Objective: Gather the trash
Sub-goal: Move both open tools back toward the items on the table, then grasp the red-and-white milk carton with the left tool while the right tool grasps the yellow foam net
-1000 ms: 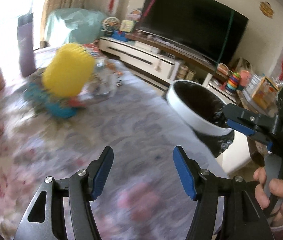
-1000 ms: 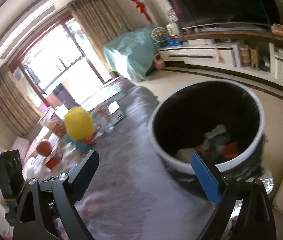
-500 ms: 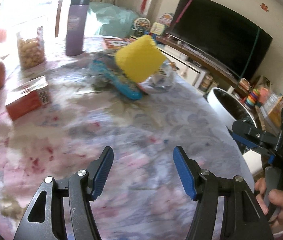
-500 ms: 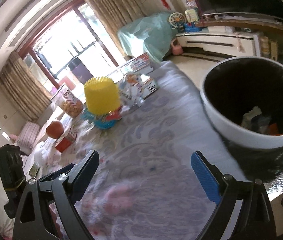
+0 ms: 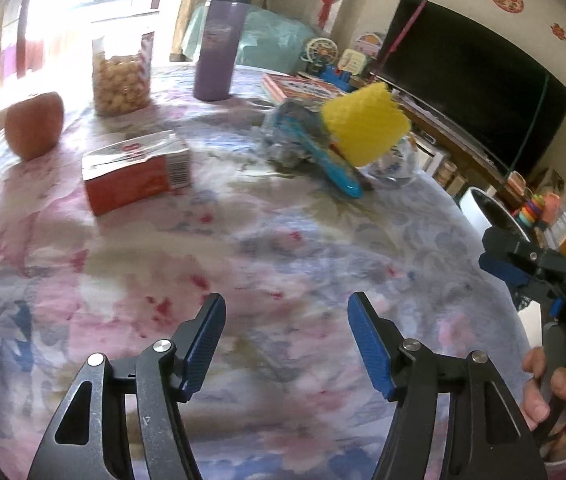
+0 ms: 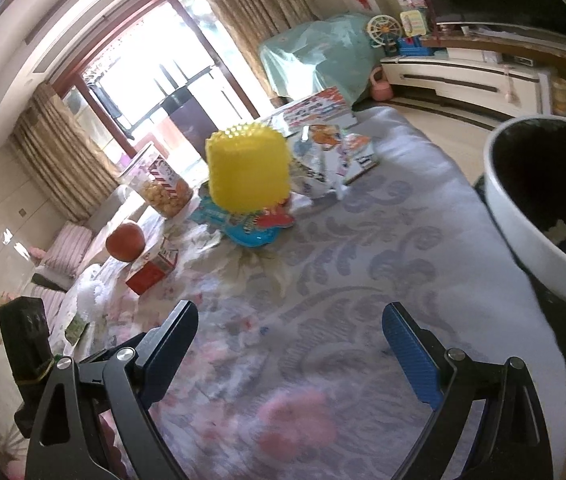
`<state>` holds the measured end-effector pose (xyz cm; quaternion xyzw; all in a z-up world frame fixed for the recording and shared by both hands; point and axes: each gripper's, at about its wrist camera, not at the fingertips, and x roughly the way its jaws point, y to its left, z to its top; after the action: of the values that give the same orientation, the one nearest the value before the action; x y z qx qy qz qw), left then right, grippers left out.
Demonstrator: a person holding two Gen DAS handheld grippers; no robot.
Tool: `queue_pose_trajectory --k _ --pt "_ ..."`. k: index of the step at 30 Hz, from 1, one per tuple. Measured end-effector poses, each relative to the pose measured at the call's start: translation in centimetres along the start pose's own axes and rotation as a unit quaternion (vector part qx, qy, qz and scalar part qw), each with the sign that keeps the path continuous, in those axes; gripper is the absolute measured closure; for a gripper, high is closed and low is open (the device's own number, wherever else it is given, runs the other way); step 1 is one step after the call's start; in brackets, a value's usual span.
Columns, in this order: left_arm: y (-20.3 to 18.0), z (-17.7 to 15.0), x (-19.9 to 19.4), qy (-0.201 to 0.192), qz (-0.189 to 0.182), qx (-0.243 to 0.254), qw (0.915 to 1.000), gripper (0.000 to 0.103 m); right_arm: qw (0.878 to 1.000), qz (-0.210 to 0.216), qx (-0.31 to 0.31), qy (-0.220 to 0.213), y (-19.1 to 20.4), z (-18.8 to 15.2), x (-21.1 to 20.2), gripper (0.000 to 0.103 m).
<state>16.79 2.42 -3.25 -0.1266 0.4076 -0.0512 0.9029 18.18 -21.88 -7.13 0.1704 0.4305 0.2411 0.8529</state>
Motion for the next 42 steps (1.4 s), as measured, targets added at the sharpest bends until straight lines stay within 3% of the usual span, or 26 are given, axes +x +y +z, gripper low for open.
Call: queue_pose_trajectory --k 10,18,23,33,35,37,38,39,40,42 --pt "4.4 1.3 -0.2 -0.002 0.028 -0.023 0.9994 0.03 1.0 0.015 -0.014 0.004 2.4 0.8 3.1 0.008" --pt "8.1 4.4 0.8 0.005 0.06 0.012 0.9981 0.024 1.0 0.019 -0.01 0.001 3.0 2.2 5.3 0.009" --pt "9.7 6.5 2.8 0.024 0.05 0.037 0.9978 0.023 1.0 0.019 -0.003 -0.003 3.1 3.2 6.5 0.009" --pt "10.0 8.3 5.3 0.009 0.038 0.083 0.9958 0.022 0.999 0.022 0.023 -0.025 2.7 5.6 8.9 0.009" --pt "9.6 8.3 5.5 0.001 0.043 0.089 0.9951 0.022 0.999 0.023 0.033 -0.032 2.3 6.1 9.2 0.01" --pt "9.2 8.1 5.6 -0.005 0.05 0.094 0.9943 0.024 0.998 0.021 0.036 -0.037 2.1 6.4 9.4 0.021" --pt "9.0 8.0 5.6 -0.005 0.05 0.095 0.9942 0.028 0.999 0.016 0.035 -0.037 2.0 6.6 9.4 0.039" --pt "8.8 8.0 5.7 -0.006 0.048 0.095 0.9943 0.041 0.999 0.013 0.034 -0.035 1.9 6.7 9.5 0.058" --pt "8.5 7.8 5.7 -0.005 0.043 0.095 0.9946 0.051 0.999 0.012 0.033 -0.032 1.8 6.7 9.4 0.063" --pt "8.2 7.8 5.9 0.006 0.032 0.089 0.9955 0.084 0.999 0.013 0.03 -0.036 1.6 6.5 8.9 0.074"
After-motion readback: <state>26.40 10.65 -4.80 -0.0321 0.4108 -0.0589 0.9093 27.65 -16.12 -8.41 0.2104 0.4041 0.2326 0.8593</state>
